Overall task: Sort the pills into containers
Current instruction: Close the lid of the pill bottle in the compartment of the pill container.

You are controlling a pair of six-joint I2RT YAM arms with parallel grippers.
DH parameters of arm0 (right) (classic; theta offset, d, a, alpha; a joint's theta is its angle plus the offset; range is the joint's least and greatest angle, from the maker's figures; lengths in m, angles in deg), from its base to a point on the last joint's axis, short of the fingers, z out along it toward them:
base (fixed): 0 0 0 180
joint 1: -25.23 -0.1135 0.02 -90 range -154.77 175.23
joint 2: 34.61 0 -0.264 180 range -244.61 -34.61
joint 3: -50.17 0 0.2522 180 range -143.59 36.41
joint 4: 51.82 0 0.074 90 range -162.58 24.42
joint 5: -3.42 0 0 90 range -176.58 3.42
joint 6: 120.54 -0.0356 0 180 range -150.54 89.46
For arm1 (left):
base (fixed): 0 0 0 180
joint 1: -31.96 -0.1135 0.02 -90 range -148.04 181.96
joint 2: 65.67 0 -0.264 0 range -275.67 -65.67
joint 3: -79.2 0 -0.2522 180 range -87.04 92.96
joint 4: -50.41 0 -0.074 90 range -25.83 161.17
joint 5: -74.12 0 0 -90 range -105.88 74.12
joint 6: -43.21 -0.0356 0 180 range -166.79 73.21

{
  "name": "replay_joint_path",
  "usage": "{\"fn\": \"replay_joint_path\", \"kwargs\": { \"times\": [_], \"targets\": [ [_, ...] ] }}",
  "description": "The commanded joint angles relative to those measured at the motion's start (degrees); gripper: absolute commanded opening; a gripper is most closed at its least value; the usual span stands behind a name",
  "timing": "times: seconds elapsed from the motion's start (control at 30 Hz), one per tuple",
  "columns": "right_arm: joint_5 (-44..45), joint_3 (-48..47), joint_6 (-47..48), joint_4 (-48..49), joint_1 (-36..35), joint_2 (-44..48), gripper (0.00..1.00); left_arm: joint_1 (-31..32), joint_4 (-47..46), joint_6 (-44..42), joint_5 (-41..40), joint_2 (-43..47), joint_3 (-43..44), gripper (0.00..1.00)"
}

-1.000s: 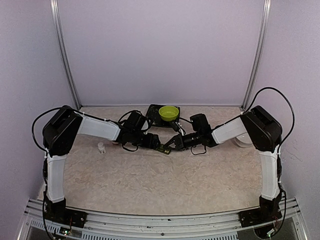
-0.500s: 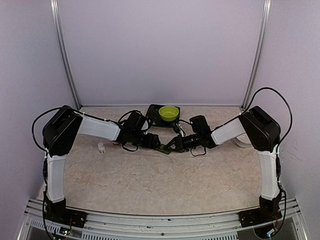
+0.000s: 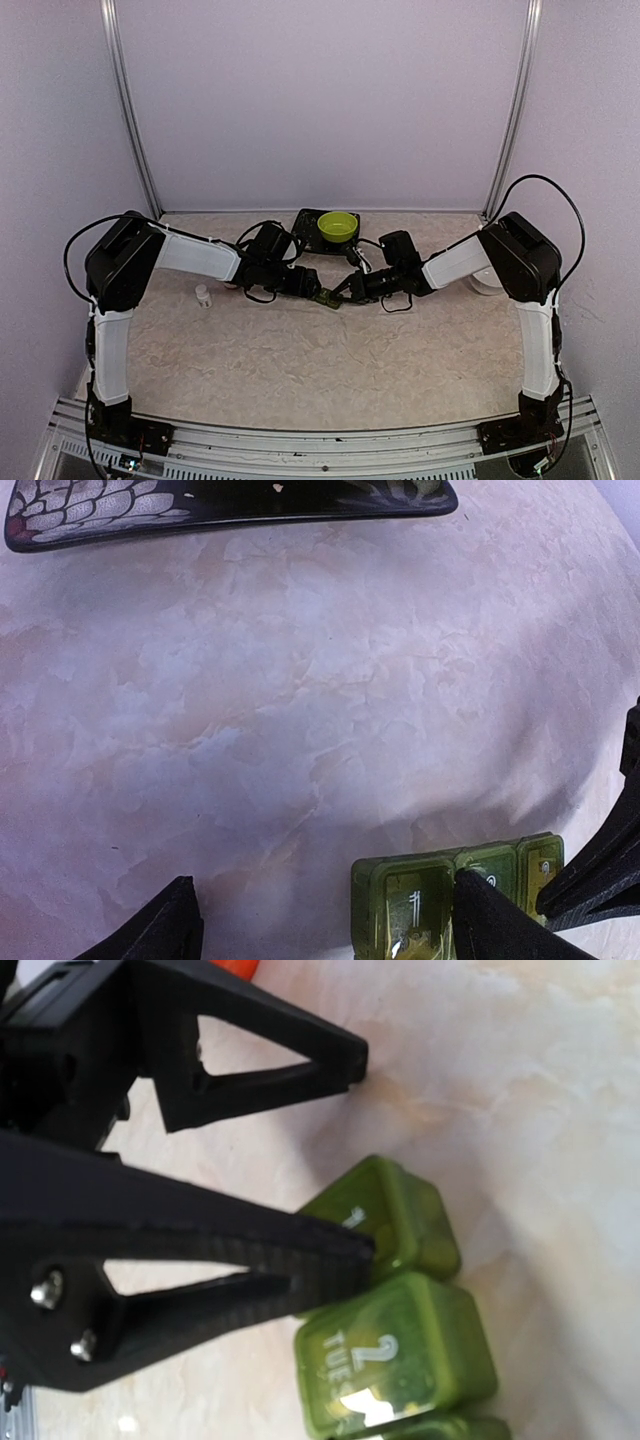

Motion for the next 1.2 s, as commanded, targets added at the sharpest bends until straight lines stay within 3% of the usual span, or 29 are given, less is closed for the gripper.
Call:
{"fn": "replay_joint_path", "kwargs": {
  "times": [0.0, 0.23, 0.43, 0.53, 0.57, 0.7, 0.9, 1.17],
  "targets": [
    [2.84, 1.0, 2.56, -6.72, -0.16, -3.58, 0.05, 0.33, 3.45, 0.66, 0.54, -2.61, -0.56, 0.83],
    [10.57, -1.84, 10.71, -15.63, -1.99, -4.76, 0.01, 0.41, 3.62, 0.84, 0.92, -3.0, -0.41, 0.82],
    [11.53, -0.94, 11.81, -14.96, -2.17, -1.16, 0.03, 0.34, 3.95, 0.84, 0.67, -2.7, -0.23, 0.82],
    [10.36, -0.55, 12.07, -13.73, -2.0, 2.63, 0.14, 0.37, 4.06, 0.84, 0.68, -2.35, -0.2, 0.82],
    [9.42, -0.33, 12.0, -13.02, -1.91, 4.06, 0.23, 0.37, 4.04, 0.84, 0.71, -2.22, -0.16, 0.83],
    [4.54, -0.59, 11.01, -9.94, -0.92, 10.43, 0.44, 0.42, 3.94, 1.96, 0.76, -1.48, -0.37, 0.84],
    [8.87, -0.13, 15.26, -14.52, -0.56, 15.72, 0.65, 0.42, 4.06, 2.84, 1.01, 0.0, -1.01, 0.87],
    [12.91, 9.0, 17.22, -13.35, -0.59, 18.66, 0.77, 0.85, 2.33, 4.33, 4.89, 2.56, -3.16, 0.92]
  ]
}}
